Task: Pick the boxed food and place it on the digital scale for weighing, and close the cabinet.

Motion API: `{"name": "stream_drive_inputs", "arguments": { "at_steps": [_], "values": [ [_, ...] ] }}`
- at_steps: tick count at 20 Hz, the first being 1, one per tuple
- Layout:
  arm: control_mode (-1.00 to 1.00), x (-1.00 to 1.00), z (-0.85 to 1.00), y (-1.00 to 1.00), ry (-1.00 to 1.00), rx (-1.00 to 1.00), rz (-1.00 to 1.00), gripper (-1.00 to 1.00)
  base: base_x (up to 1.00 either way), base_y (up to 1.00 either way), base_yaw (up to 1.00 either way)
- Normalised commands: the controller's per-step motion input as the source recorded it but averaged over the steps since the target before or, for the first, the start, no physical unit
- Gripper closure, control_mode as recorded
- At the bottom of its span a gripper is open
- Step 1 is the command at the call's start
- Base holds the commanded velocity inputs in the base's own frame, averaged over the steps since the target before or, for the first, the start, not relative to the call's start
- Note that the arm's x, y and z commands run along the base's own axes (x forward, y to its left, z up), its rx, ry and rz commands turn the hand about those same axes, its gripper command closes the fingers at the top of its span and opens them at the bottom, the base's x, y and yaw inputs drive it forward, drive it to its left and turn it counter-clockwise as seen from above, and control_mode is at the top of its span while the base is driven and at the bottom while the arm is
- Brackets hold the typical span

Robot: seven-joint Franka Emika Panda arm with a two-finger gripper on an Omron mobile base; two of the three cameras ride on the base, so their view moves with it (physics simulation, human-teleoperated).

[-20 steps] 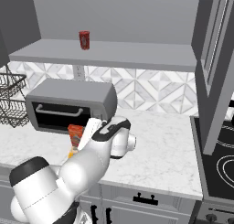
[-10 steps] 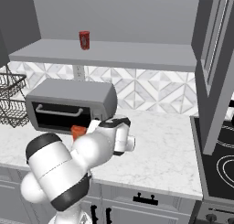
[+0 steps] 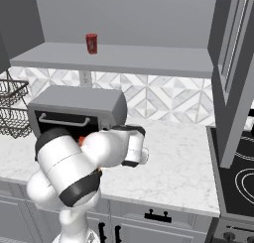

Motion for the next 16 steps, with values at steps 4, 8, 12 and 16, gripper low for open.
{"name": "stream_drive_inputs", "arguments": {
  "at_steps": [4,8,12,16],
  "values": [
    [-1.0,0.03,-0.08,0.01,0.0,0.0,0.0,-1.0,0.0,0.0,0.0],
    [-1.0,0.0,0.0,0.0,0.0,0.0,0.0,-1.0,0.0,0.0,0.0],
    [-1.0,0.0,0.0,-0.03,0.0,0.0,0.0,-1.0,0.0,0.0,0.0],
    [-1.0,0.0,0.0,-0.22,0.02,0.0,0.0,-1.0,0.0,0.0,0.0]
  ]
}}
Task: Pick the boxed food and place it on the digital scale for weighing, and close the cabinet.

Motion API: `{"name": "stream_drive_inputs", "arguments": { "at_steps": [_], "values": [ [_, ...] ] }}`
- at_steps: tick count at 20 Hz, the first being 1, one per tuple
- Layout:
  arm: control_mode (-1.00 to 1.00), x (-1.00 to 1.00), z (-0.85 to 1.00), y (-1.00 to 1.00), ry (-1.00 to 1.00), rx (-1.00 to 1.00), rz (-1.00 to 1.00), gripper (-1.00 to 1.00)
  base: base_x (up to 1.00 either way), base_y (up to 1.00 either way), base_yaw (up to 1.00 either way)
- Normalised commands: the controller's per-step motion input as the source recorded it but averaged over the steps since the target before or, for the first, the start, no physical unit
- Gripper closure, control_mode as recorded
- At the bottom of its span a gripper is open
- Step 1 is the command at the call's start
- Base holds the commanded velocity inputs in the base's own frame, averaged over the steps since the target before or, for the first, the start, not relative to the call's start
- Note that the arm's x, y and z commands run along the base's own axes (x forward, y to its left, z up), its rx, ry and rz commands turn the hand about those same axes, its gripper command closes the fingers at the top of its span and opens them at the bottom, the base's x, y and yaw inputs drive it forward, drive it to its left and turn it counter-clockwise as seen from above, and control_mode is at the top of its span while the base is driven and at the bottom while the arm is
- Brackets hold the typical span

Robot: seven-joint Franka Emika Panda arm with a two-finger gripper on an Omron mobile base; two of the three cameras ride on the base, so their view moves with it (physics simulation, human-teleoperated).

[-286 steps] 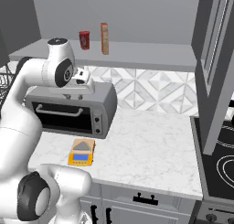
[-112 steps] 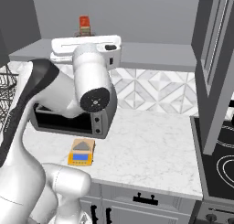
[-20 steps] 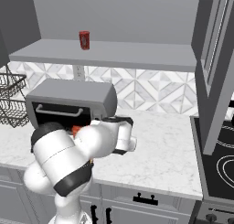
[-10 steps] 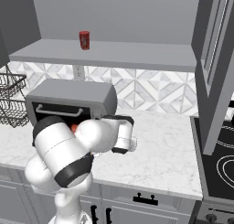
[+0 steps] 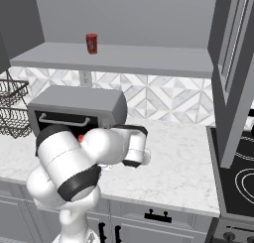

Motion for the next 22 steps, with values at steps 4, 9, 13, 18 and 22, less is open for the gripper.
{"name": "stream_drive_inputs", "arguments": {
  "at_steps": [4,9,13,18,22],
  "values": [
    [-1.0,-0.03,0.18,-0.42,-0.01,0.02,-0.06,-1.0,0.0,0.0,0.0],
    [-1.0,-0.51,0.57,-0.34,-0.15,0.05,-0.23,-1.0,0.0,0.0,0.0],
    [-1.0,-0.72,0.43,-0.37,-0.16,0.05,-0.26,-1.0,0.0,0.0,0.0],
    [-1.0,-0.83,0.67,-0.23,-0.28,0.06,-0.34,-1.0,0.0,0.0,0.0],
    [-1.0,-0.73,0.94,-0.45,-0.27,0.09,-0.34,-1.0,0.0,0.0,0.0]
  ]
}}
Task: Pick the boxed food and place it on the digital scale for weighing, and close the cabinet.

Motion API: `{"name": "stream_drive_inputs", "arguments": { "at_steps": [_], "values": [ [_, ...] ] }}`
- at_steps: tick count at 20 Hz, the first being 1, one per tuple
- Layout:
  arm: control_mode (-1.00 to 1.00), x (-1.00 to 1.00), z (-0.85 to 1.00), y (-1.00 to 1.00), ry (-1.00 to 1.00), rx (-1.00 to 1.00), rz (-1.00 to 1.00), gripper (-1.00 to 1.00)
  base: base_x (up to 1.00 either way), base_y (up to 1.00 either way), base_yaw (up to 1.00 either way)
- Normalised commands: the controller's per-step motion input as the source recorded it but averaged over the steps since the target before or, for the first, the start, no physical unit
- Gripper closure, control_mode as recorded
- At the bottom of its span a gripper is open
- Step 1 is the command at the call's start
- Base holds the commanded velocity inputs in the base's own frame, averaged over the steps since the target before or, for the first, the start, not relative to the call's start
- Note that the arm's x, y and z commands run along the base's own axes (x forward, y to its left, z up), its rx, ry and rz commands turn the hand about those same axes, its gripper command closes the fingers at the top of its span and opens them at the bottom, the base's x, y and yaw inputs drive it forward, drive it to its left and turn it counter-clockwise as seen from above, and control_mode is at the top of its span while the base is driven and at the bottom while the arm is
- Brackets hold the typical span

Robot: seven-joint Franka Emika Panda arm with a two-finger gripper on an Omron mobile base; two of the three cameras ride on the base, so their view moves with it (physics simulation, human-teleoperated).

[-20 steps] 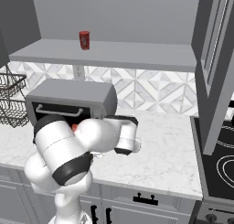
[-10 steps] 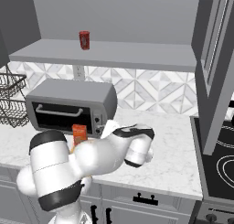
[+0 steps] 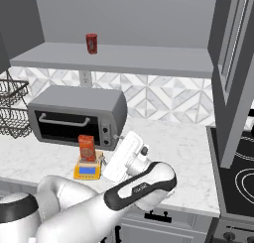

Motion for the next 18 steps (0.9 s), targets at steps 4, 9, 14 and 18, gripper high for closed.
{"name": "stream_drive_inputs", "arguments": {
  "at_steps": [4,9,14,18],
  "values": [
    [-1.0,-0.77,0.97,-0.63,-0.24,0.13,-0.24,-1.0,0.0,0.0,0.0],
    [-1.0,-0.5,0.77,-0.53,-0.15,0.17,-0.17,-1.0,0.0,0.0,0.0],
    [-1.0,-0.13,0.2,-0.42,-0.02,0.06,-0.04,-1.0,0.0,0.0,0.0],
    [-1.0,-0.42,0.43,-0.35,-0.08,0.03,0.0,-1.0,0.0,0.0,0.0]
  ]
}}
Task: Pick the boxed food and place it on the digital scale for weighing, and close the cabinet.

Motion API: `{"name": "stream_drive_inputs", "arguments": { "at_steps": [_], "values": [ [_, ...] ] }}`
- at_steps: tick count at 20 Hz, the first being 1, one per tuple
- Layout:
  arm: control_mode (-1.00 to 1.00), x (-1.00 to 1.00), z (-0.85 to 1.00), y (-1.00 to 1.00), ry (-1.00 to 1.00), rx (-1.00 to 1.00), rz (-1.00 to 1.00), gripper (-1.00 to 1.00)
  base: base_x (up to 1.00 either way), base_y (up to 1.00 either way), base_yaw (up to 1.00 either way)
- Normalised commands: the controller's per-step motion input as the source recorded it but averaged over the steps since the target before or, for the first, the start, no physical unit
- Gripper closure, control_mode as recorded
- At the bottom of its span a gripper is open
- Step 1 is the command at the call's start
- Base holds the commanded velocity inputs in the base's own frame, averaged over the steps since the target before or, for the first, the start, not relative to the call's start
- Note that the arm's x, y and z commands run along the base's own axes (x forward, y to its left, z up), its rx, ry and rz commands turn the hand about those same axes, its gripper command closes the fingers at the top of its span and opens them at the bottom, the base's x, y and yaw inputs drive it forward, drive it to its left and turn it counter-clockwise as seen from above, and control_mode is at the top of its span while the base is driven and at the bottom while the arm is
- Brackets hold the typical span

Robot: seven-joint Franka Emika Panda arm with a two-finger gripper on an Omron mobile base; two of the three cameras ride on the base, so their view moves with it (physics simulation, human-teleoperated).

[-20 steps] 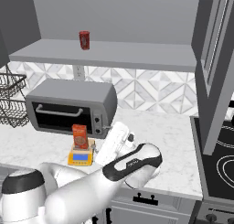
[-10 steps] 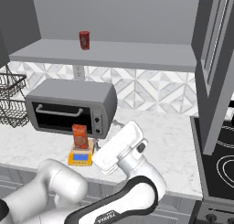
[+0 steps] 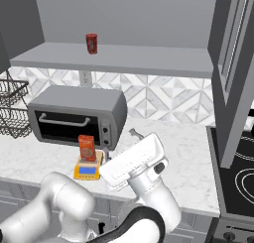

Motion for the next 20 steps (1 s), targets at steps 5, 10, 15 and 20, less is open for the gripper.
{"name": "stream_drive_inputs", "arguments": {
  "at_steps": [5,10,15,20],
  "values": [
    [-1.0,-0.84,0.42,-0.3,-0.02,0.03,-0.03,-1.0,0.0,0.0,0.0],
    [-1.0,-0.97,0.55,-0.34,0.09,0.0,-0.08,-1.0,0.0,0.0,0.0],
    [-1.0,-0.98,0.32,-0.68,0.05,0.02,-0.14,-1.0,0.0,0.0,0.0],
    [-1.0,-0.32,0.02,-0.78,0.19,0.0,-0.15,-1.0,0.0,0.0,0.0]
  ]
}}
